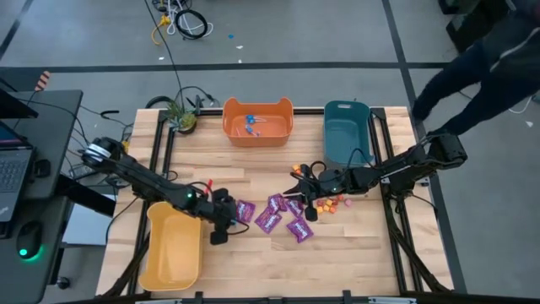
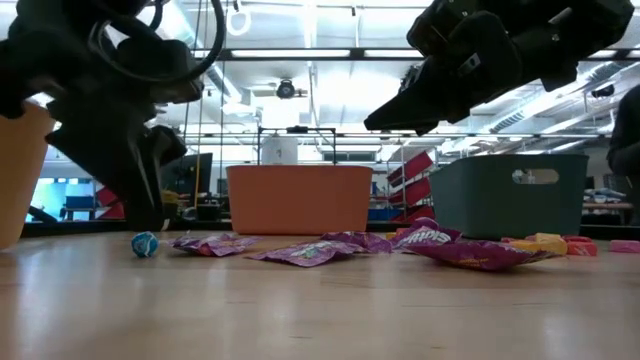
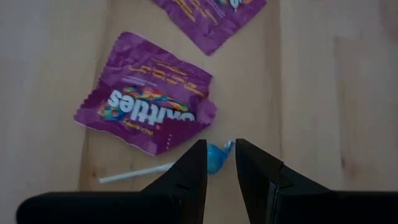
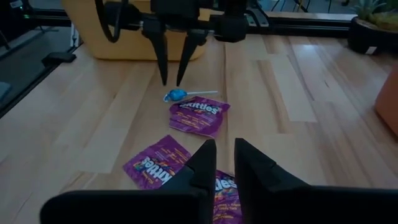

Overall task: Sort candy
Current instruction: Put the blue candy into the orange bin

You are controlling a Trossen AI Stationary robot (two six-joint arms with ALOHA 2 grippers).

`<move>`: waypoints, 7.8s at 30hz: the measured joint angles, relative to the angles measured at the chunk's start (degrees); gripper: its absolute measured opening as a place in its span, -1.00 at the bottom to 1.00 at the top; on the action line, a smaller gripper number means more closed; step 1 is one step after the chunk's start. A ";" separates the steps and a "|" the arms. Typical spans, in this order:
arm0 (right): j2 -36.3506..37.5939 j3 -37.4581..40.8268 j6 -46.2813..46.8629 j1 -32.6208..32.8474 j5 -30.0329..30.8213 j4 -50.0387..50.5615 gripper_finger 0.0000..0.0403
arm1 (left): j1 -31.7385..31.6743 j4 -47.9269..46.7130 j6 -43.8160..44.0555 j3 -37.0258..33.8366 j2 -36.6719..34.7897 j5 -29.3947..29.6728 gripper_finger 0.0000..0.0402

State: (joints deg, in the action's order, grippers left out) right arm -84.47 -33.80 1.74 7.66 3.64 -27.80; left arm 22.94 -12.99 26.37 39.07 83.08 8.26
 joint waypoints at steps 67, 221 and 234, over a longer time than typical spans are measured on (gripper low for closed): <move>0.00 0.00 0.23 -0.35 1.44 0.01 -0.76 | -16.55 -5.59 -54.15 0.01 2.07 0.13 -0.56; 0.00 0.02 0.15 -1.18 2.95 -2.46 -0.77 | -14.91 -1.53 -24.65 -1.64 3.88 -3.46 -0.33; 0.00 0.02 -0.35 -1.18 2.93 -2.51 -0.77 | -14.91 -1.78 -24.68 -1.70 3.97 -3.20 -0.96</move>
State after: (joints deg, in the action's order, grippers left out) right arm -84.47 -33.78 1.39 6.48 6.57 -30.30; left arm 8.03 -14.77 1.69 37.36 87.05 5.06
